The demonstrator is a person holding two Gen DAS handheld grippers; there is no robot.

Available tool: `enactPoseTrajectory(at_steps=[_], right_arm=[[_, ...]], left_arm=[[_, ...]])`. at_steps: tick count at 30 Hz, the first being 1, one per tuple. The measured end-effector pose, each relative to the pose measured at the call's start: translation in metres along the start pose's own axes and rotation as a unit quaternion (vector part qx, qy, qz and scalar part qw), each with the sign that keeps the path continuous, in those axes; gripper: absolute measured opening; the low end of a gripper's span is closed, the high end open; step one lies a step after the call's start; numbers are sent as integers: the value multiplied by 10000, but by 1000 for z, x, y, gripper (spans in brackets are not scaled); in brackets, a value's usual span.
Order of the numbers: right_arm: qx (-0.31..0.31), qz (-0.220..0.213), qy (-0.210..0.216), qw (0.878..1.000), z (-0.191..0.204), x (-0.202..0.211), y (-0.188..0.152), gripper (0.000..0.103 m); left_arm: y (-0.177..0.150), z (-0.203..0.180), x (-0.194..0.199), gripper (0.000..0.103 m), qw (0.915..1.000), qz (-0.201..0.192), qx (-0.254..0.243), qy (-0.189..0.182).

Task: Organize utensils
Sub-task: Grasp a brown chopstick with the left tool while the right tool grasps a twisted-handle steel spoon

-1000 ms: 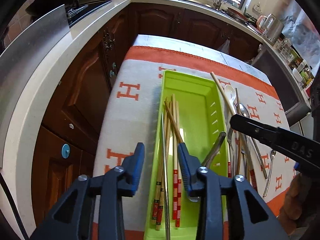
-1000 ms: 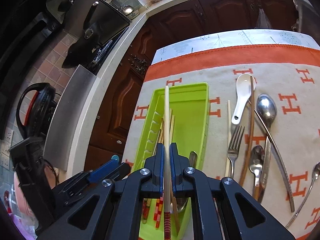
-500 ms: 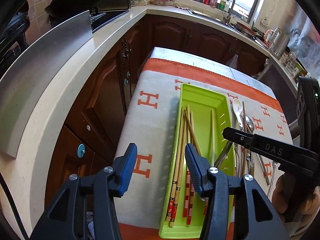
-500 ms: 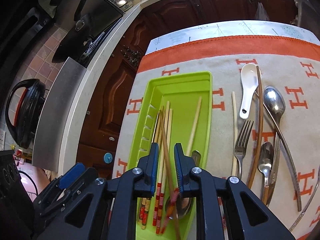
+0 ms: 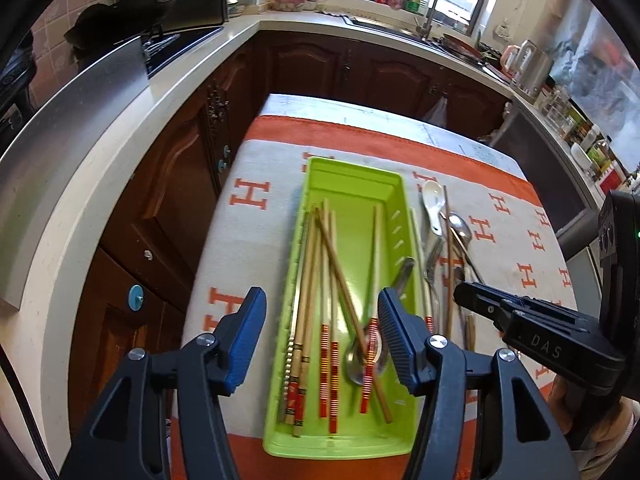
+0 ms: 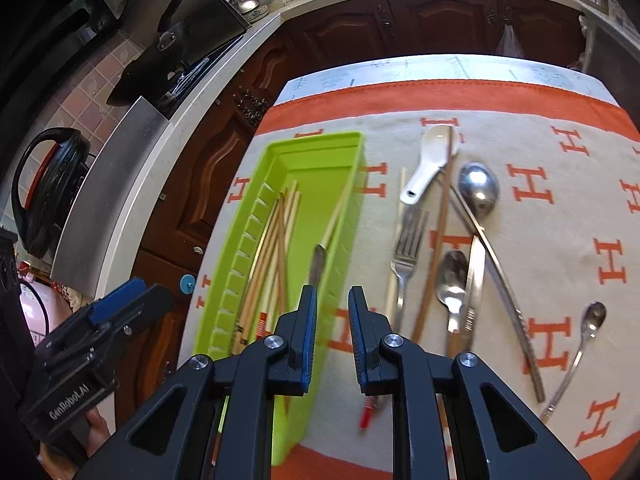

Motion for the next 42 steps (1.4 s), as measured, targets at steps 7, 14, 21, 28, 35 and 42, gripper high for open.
enactPoseTrajectory(at_steps=[7,14,21,28,35,42], right_arm=[[-129,-191,-48,9997,-52,37,-14,16],[-341,-313,-112,9989,-115,61,-28,16],[-283,-305,-16,9991,-146,62,-28,16],[140,-115,-97,9998,-150,28,-16,16],[675,26,-358,9971,-140,-15,-5,16],[1269,-224,-654,9895,-129,-33,-1,6]], left_arm=[[-1,-47,-1,56,9992,92,-327,-191],[-1,-89,-11,56,9975,235,-586,-327],[-4,-120,-33,56,9955,463,-719,-412],[-5,-129,-64,56,9950,638,-701,-319],[5,-133,-80,51,9949,687,-670,-323],[20,-145,-99,36,9936,756,-679,-499]])
Point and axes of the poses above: each gripper's, at about its wrist camera, not at the fingertips, and x roughly against the way its jaws point, z to its left, y to its top, the point moved 7 cm from there along -x, roughly the way its jaws point, and after that the axes turned 6 degrees about -x, right-handed, at the moved point
